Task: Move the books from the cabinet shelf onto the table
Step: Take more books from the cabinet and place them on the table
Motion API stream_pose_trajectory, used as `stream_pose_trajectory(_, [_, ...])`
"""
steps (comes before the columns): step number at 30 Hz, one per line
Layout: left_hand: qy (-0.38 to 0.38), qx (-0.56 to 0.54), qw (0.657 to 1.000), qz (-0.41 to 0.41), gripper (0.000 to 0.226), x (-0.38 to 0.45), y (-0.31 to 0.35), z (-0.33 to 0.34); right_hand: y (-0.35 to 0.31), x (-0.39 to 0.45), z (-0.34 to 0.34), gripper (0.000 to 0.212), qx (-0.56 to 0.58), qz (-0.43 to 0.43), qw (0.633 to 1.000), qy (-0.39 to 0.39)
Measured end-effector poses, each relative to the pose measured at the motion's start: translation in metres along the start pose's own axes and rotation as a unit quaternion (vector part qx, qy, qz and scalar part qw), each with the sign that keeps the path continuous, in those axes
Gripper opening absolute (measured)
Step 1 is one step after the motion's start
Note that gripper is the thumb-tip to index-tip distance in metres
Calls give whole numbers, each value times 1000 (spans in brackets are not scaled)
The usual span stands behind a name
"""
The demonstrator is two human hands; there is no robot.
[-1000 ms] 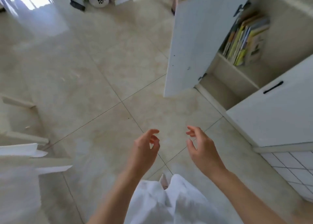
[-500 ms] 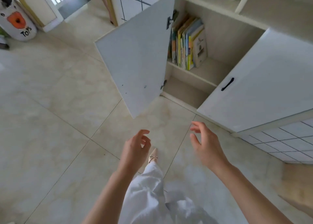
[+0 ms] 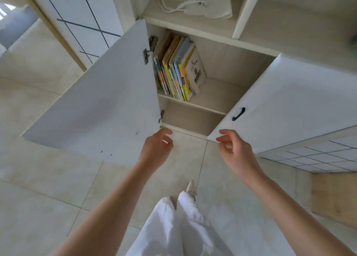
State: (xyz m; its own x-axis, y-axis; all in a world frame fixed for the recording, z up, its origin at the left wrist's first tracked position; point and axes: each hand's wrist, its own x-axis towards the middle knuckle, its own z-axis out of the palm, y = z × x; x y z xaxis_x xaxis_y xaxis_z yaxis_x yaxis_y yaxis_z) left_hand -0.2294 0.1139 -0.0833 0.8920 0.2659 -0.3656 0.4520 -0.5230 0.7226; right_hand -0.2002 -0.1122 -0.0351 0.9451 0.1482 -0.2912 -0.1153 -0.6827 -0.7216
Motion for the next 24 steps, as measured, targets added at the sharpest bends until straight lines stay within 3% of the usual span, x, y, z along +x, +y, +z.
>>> stream_pose_trajectory(4, [9, -15, 1000, -7, 27, 55, 20, 14, 3, 55, -10, 29, -2, 20, 1000, -8])
stream_pose_trajectory(16, [63, -128, 987, -77, 40, 215, 22, 80, 1, 257, 19, 41, 46, 97, 986, -127])
stream_pose_trajectory(20, [105, -146, 982, -49, 53, 260, 17, 96, -14, 319, 39, 26, 83, 144, 977, -135])
stream_pose_trajectory(24, [172, -175, 969, -16, 61, 297, 12, 103, -30, 372, 56, 63, 134, 178, 964, -146])
